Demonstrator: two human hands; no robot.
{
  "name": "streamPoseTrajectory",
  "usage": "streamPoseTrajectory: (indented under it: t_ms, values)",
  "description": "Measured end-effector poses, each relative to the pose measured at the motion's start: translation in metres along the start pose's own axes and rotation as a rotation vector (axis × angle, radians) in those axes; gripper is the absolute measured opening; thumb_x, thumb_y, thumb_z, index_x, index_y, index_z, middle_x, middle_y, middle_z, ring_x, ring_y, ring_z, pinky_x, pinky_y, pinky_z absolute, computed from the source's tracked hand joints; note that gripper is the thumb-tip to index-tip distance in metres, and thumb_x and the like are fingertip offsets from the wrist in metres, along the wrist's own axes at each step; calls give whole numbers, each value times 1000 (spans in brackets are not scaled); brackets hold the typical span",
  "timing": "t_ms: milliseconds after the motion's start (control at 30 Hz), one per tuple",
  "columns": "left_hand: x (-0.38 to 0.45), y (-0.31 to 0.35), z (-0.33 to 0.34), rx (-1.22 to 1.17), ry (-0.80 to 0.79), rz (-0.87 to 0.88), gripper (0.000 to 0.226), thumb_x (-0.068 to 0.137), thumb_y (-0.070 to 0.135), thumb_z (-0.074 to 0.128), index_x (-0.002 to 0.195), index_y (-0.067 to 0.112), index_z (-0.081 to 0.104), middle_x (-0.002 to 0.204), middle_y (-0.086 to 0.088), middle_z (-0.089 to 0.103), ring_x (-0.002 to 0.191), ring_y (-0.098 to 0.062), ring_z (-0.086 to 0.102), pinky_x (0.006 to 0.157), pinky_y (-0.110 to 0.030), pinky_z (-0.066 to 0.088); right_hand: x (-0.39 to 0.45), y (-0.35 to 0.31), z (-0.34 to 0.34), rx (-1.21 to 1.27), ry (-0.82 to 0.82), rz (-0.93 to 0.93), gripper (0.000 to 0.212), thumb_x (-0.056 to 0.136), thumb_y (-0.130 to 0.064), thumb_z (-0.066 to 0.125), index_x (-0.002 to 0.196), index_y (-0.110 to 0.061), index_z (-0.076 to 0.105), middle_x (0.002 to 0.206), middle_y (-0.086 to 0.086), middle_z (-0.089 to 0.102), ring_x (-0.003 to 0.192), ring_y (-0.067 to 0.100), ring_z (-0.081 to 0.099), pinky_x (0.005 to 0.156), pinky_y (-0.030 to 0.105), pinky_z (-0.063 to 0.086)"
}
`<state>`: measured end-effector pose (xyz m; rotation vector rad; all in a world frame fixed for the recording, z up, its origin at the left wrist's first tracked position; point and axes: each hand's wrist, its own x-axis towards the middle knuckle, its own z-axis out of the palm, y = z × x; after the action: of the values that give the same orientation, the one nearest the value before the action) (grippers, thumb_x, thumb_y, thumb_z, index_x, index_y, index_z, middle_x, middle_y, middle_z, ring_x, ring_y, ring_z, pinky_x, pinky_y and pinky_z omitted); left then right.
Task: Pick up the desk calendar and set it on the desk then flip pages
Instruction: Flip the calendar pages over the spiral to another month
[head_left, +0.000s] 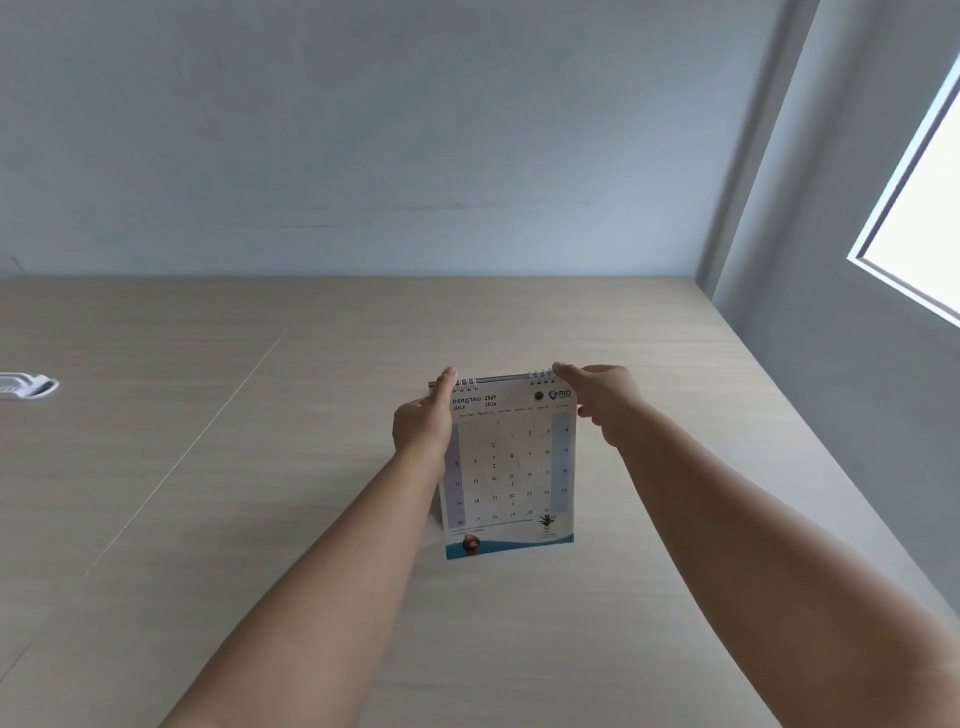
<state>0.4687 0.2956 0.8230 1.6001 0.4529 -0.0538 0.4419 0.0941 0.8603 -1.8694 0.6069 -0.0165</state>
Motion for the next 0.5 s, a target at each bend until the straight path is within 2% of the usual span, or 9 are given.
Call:
streamPoseTrajectory:
  t_ms: [100, 167, 200, 267, 367, 433, 500]
  values:
    - [5, -3, -4, -24, -64, -31, 63, 59, 74, 63, 76, 14, 51, 76, -7, 55, 71, -23, 51, 64, -34, 36, -6, -6, -5, -215, 10, -18, 48, 84, -57, 58, 72, -11, 59, 57, 1, 43, 49, 18, 38, 49, 25, 30]
    - [7, -5, -2, -34, -78, -22, 59, 61, 70, 63, 74, 14, 49, 75, -7, 56, 70, -23, 54, 64, -33, 37, -8, -13, -6, -241, 5, 7, 50, 88, -56, 51, 86, -7, 59, 65, 2, 49, 63, 21, 48, 62, 29, 40]
    - [8, -5, -1, -40, -81, -19, 55, 65, 66, 63, 72, 14, 48, 73, -6, 56, 69, -23, 54, 63, -32, 37, -9, -18, -6, -248, -5, 17, 48, 90, -53, 48, 91, -5, 56, 68, 3, 50, 72, 24, 51, 70, 31, 42]
    - [10, -3, 1, -24, -67, -8, 48, 73, 57, 62, 66, 13, 45, 68, -5, 54, 64, -23, 51, 61, -31, 35, -11, -29, -4, -354, -14, 3, 41, 93, -47, 46, 93, -6, 53, 75, 5, 55, 83, 26, 52, 76, 31, 41]
    - [13, 0, 3, -3, -81, 2, 42, 77, 52, 61, 63, 14, 47, 68, -5, 55, 64, -23, 52, 62, -30, 37, -15, -45, 1, -577, -124, -3, 25, 96, -29, 39, 92, -8, 52, 89, 9, 56, 81, 25, 51, 74, 29, 40]
    - [15, 1, 2, 18, -130, -1, 43, 77, 56, 60, 72, 13, 55, 77, -7, 61, 71, -24, 57, 66, -31, 41, -19, -53, 1, -646, -226, 45, 19, 99, -15, 32, 95, -5, 48, 80, 11, 52, 69, 23, 48, 67, 30, 41]
    - [19, 2, -1, 63, -179, 15, 51, 80, 63, 57, 83, 13, 62, 85, -8, 65, 76, -24, 60, 67, -30, 42, -21, -61, -1, -692, -243, 68, 18, 97, -7, 30, 95, -1, 47, 73, 9, 50, 59, 18, 44, 57, 29, 40]
